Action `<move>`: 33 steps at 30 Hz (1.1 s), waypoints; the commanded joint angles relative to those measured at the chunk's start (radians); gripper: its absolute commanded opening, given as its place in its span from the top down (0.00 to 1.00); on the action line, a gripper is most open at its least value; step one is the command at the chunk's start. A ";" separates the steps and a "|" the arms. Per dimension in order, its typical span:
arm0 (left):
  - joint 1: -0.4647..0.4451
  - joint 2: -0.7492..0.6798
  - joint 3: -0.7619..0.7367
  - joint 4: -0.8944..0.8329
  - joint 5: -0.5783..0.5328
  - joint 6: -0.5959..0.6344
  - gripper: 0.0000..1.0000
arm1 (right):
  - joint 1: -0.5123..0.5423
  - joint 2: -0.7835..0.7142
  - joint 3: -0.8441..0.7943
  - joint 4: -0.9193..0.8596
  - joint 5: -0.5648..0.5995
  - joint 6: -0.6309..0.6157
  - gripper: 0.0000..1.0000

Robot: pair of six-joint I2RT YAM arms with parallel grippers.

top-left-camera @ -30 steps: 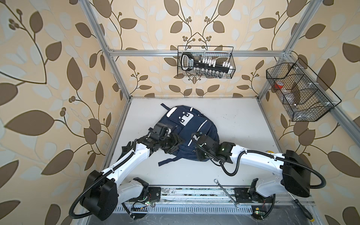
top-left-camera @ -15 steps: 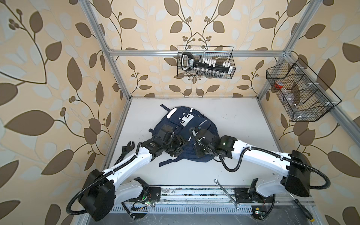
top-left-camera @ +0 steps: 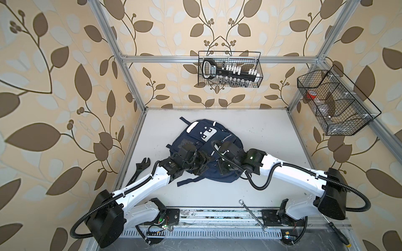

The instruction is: Pack the student bag

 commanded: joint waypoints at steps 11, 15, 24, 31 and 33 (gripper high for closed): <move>0.024 0.083 -0.001 0.129 -0.067 -0.071 0.59 | 0.013 0.025 0.123 -0.098 -0.032 -0.039 1.00; 0.049 0.087 0.004 0.138 -0.057 -0.072 0.66 | 0.015 0.038 0.141 -0.130 -0.025 -0.041 1.00; 0.074 0.094 0.036 0.081 -0.034 -0.037 1.00 | 0.016 0.052 0.163 -0.164 -0.008 -0.054 1.00; 0.118 0.073 0.088 -0.108 -0.039 0.064 1.00 | -0.028 0.044 0.143 -0.201 0.049 -0.086 1.00; 0.146 0.062 0.091 -0.136 -0.026 0.086 1.00 | -0.057 0.038 0.118 -0.198 0.056 -0.099 1.00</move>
